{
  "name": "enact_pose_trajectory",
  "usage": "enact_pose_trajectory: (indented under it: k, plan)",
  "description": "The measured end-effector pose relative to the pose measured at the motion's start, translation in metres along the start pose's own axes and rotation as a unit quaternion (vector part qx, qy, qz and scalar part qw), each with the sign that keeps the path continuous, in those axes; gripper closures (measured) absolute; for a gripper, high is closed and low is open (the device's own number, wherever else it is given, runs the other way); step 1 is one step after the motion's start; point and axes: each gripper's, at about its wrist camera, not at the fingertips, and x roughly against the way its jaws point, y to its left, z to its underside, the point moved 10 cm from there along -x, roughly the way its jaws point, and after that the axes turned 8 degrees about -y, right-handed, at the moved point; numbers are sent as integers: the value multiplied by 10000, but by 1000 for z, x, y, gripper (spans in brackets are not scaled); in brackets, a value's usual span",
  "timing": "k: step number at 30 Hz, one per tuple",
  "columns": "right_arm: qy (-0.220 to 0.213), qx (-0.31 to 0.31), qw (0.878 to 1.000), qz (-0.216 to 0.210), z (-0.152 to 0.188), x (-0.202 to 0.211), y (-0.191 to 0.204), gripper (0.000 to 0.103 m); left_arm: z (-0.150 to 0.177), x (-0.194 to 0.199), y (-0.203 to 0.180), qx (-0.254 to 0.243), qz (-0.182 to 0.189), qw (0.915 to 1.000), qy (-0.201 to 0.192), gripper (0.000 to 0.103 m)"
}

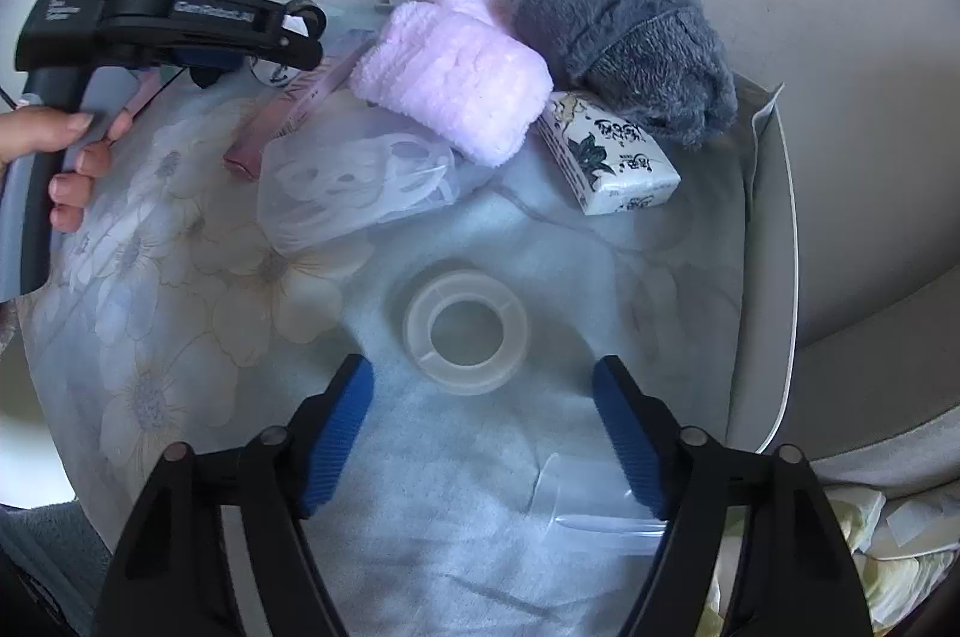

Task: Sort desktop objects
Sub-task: 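Grasp the second white sock with the left tool while the right tool grasps the tape roll, then carry the sock and tape roll into the cardboard box and release both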

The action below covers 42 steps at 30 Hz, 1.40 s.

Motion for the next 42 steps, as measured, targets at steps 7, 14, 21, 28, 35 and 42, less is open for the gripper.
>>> enact_pose_trajectory:
  k: [7,14,21,28,35,42]
  plan:
    - [-233,-64,9997,-101,-1,7,-5,48,-2,7,0,114,54,9999,-95,41]
    - [-289,-38,9995,-80,0,14,-13,64,-1,16,-6,46,164,9998,-42,55]
    - [-274,-7,9996,-12,-5,12,-21,64,4,28,-3,119,177,9998,20,57]
    - [-245,-128,9996,9,-1,19,-23,64,15,53,-5,49,255,9996,140,57]
    - [-224,-278,9994,40,-12,32,-22,64,21,96,-5,-60,357,9993,122,57]
    - [-212,-354,9991,120,-26,50,-23,64,14,143,7,-183,548,9982,135,57]
